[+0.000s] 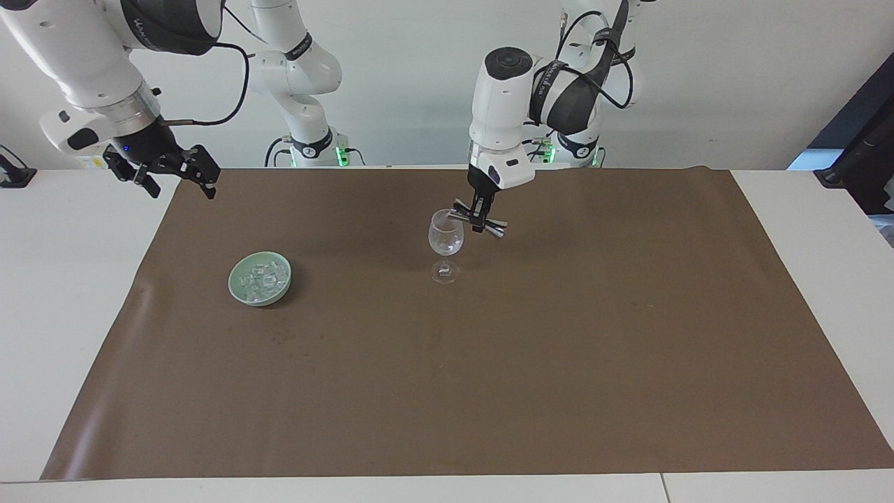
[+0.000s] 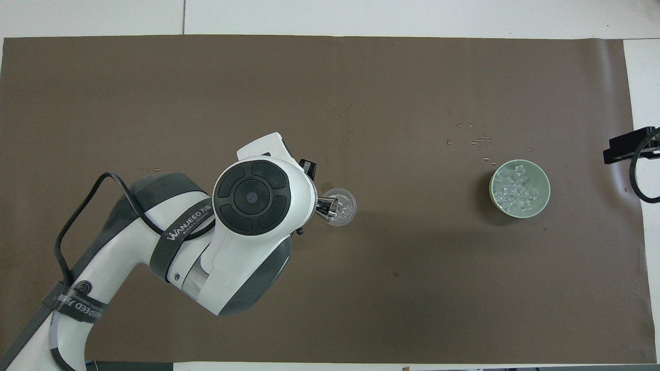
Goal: Pour wine and add ice with both arms
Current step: 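Tilt the silver cup with the left gripper to pour into the glass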
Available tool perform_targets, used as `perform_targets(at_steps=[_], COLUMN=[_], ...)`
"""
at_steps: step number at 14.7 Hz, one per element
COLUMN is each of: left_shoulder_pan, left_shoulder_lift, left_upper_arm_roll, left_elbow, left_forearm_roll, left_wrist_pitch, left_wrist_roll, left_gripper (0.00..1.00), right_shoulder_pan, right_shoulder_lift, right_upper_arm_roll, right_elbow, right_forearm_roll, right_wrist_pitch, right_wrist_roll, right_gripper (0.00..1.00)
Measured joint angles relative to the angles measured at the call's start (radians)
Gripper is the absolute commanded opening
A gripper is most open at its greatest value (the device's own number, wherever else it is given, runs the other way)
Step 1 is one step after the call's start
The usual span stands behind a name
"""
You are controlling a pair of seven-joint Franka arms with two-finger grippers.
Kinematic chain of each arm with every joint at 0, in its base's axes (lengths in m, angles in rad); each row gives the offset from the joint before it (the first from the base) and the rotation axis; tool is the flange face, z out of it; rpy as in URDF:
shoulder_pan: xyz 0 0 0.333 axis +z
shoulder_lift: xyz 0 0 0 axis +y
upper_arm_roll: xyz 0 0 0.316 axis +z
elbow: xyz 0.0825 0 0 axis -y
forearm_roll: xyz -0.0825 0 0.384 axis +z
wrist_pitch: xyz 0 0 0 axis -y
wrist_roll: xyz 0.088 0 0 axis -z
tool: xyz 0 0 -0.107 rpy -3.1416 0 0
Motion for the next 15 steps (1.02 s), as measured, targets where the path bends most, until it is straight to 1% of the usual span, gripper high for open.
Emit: perform_targets(at_steps=[7, 15], left_shoulder_pan=[-0.052, -0.072], left_shoulder_lift=[0.004, 0.008], left_upper_arm_roll=[-0.002, -0.003], left_elbow=[0.02, 0.023], left_forearm_roll=[0.169, 0.254], left_wrist_pitch=[-0.004, -0.019], left_wrist_roll=[-0.147, -0.18], left_gripper=[0.0, 0.0], right_shoulder_pan=[0.0, 0.0], right_shoulder_lift=[0.0, 0.0], right_upper_arm_roll=[0.0, 0.0], right_elbow=[0.0, 0.0], right_forearm_roll=[0.0, 0.0], right_wrist_pitch=[0.0, 0.0], right_wrist_roll=[0.0, 0.0], right_gripper=[1.0, 1.0])
